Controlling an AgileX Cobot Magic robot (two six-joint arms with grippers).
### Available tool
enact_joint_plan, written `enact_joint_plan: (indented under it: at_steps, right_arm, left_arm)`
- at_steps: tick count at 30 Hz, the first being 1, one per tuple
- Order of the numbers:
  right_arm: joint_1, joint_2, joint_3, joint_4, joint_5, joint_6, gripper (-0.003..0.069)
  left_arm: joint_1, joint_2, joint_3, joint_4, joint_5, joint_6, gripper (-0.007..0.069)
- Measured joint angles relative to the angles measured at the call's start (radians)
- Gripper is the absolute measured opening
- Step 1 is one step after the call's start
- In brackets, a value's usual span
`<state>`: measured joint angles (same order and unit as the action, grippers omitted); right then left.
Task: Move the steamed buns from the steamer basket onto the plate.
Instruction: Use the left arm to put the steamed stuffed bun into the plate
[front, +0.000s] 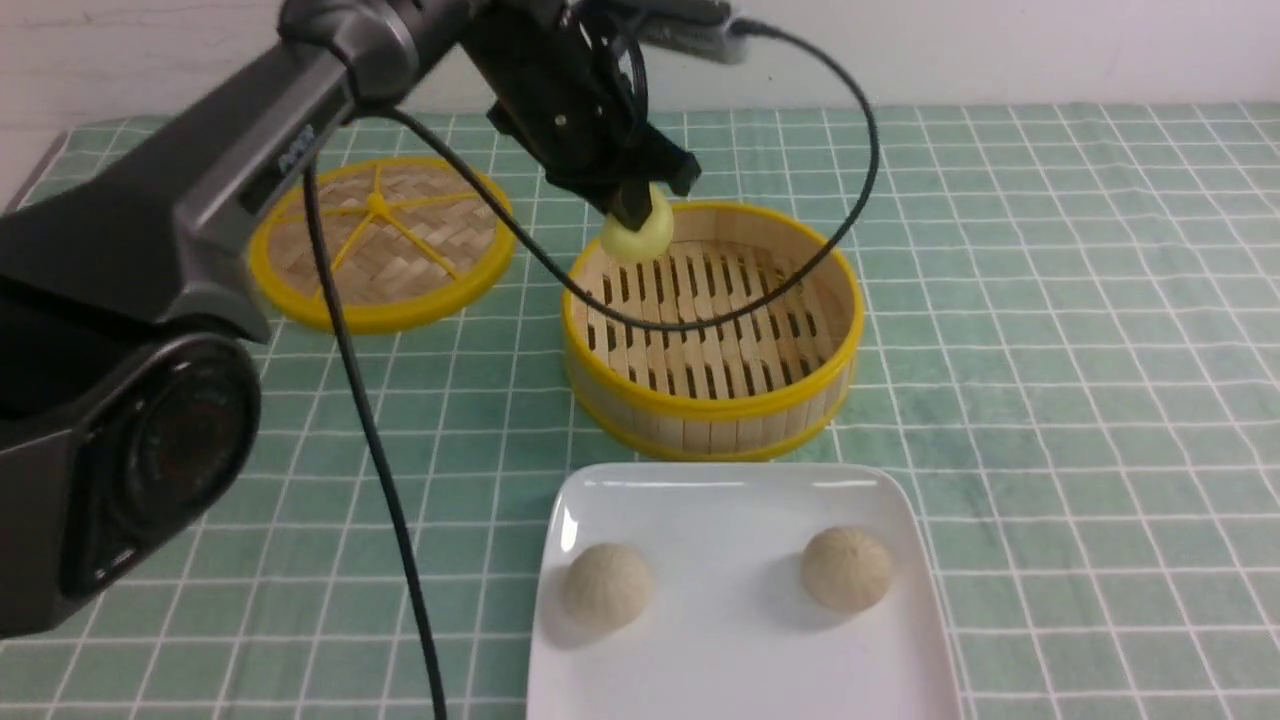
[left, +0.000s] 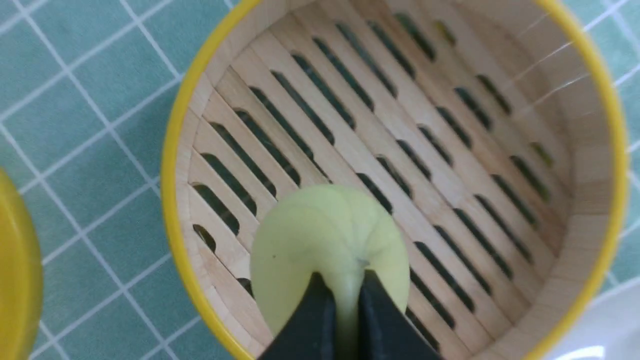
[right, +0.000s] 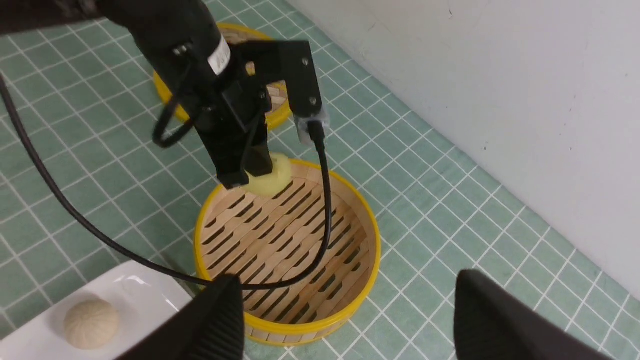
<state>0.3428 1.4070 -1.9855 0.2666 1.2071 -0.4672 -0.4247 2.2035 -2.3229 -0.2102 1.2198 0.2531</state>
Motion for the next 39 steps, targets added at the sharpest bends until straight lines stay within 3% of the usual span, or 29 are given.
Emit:
enact_joint_plan:
  at_steps: [4,11,15,22,26,30,39]
  right_arm:
    - [0.000,0.000,0.000,0.002,-0.016,0.000,0.0547]
    - [0.000,0.000,0.000,0.005,-0.017,0.000,0.0546]
    - [0.000,0.000,0.000,0.001,-0.001,0.000,0.0527]
    - [0.000,0.000,0.000,-0.007,0.028,0.000,0.0487]
    - [0.000,0.000,0.000,-0.011,0.028,0.000,0.0484]
    - [0.000,0.000,0.000,-0.020,0.029,0.000,0.0484]
    - [0.000,0.000,0.000,-0.025,0.029,0.000,0.0484]
  left_arm:
    - [0.000,-0.087,-0.009,-0.091,0.023,-0.026,0.0024]
    - [-0.033,-0.121,0.011,-0.374,0.023,-0.075,0.0024]
    - [-0.129,-0.146,0.103,-0.261,0.023,-0.085,0.0025]
    - [-0.327,-0.166,0.287,0.079,0.023,-0.104,0.0025]
    - [-0.363,-0.166,0.376,0.185,0.022,-0.119,0.0025]
    - [-0.366,-0.166,0.434,0.193,0.021,-0.143,0.0025]
    - [-0.367,-0.167,0.525,0.082,0.013,-0.145,0.0025]
